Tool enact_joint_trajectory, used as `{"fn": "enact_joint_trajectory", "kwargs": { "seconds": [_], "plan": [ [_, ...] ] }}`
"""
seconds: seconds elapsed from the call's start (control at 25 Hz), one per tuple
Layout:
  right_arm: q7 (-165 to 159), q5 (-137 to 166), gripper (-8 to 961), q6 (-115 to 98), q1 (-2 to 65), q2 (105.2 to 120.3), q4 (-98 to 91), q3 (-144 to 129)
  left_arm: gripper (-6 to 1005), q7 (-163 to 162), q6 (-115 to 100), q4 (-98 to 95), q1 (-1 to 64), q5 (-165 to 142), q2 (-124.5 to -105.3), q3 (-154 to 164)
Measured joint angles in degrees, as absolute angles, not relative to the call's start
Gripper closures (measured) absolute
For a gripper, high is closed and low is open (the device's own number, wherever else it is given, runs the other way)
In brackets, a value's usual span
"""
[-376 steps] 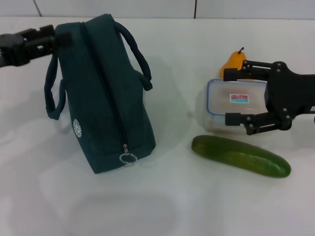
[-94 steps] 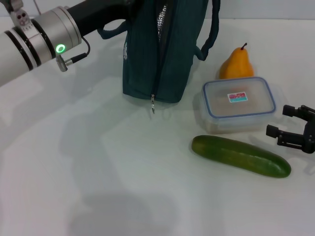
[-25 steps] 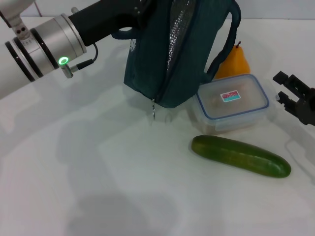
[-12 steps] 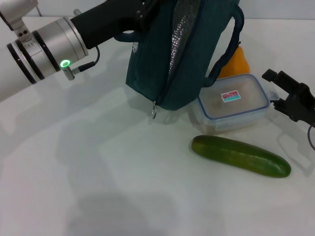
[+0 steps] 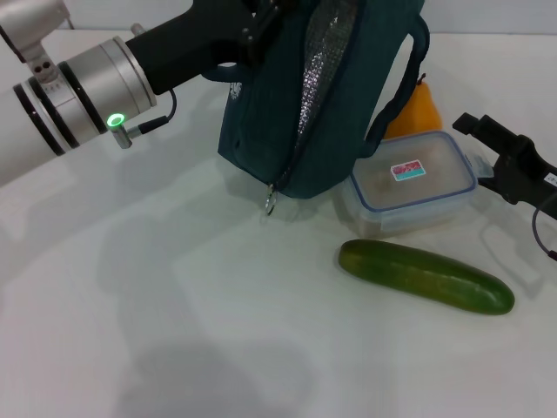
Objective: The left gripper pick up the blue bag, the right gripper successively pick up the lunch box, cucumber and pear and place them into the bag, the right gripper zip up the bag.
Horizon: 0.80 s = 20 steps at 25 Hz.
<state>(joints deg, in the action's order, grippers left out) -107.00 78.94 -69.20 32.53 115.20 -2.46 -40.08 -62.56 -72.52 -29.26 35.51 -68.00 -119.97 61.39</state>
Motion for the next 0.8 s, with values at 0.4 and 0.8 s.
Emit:
{"fn": "enact_joint_trajectory", "kwargs": {
  "seconds": [0.4,0.8],
  "plan": [
    [-106.7,79.0,187,-69.3,32.4,115.67,-2.5,-40.2,953,-61.3,-72.4,-29.3,35.5,-68.0,-119.97,61.4],
    [-104.8,77.2,443,-69.2,30.7,115.72,-2.4,-39.5,954,-60.8,-71.9,-29.2,35.5,-68.0,-119.97,61.3]
  ]
}}
